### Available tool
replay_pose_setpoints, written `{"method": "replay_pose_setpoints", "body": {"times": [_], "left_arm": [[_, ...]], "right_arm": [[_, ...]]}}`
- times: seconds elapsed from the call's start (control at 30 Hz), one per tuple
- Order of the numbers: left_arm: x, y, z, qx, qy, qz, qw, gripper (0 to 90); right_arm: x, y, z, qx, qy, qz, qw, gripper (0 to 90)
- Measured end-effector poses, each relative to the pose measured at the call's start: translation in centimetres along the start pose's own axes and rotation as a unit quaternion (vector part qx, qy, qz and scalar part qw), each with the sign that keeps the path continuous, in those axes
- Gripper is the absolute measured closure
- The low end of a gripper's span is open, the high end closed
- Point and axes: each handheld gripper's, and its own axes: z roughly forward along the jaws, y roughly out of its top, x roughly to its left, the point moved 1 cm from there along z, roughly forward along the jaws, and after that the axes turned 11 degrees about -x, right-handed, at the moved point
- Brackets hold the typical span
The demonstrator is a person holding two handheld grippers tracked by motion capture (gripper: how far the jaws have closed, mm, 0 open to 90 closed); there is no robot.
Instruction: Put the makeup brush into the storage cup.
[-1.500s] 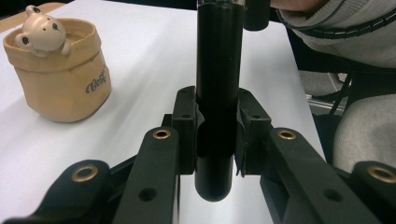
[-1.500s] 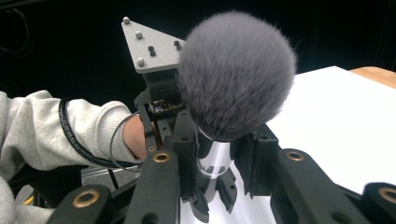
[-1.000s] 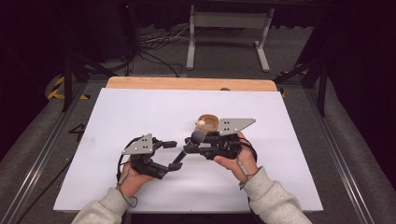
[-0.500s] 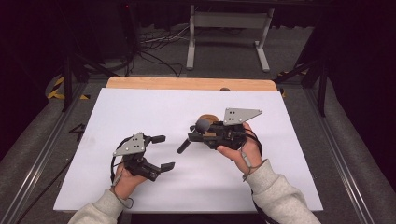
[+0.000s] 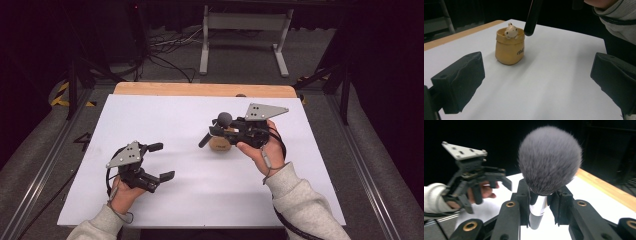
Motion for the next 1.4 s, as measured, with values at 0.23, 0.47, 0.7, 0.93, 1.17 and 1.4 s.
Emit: {"method": "replay_pose_setpoints", "body": {"times": [0.23, 0.47, 0.7, 0.93, 1.17, 1.4], "left_arm": [[0.1, -0.4, -1.2, -0.002, 0.013, -0.002, 0.9999, 0.0], [0.2, -0.5, -1.8, -0.008, 0.020, -0.001, 0.9998, 0.0], [0.2, -0.5, -1.7, -0.004, 0.021, 0.002, 0.9998, 0.0], [0.4, -0.5, -1.8, -0.008, 0.023, -0.002, 0.9997, 0.0], [0.4, -0.5, -1.9, -0.008, 0.027, -0.003, 0.9996, 0.0], [0.4, -0.5, -1.8, -0.007, 0.025, -0.001, 0.9997, 0.0]], "right_arm": [[-1.0, 0.3, -0.2, 0.008, -0.030, -0.004, 0.9995, 71.1], [-1.9, 0.6, -0.3, 0.011, -0.058, -0.008, 0.9982, 71.0], [-2.6, 0.9, -0.4, 0.008, -0.085, -0.008, 0.9963, 71.0], [-3.3, 1.3, -0.3, 0.015, -0.119, -0.013, 0.9927, 71.0], [-4.0, 1.5, -0.3, 0.020, -0.147, -0.012, 0.9889, 71.1], [-4.3, 1.6, -0.3, 0.029, -0.177, -0.016, 0.9836, 71.1]]}}
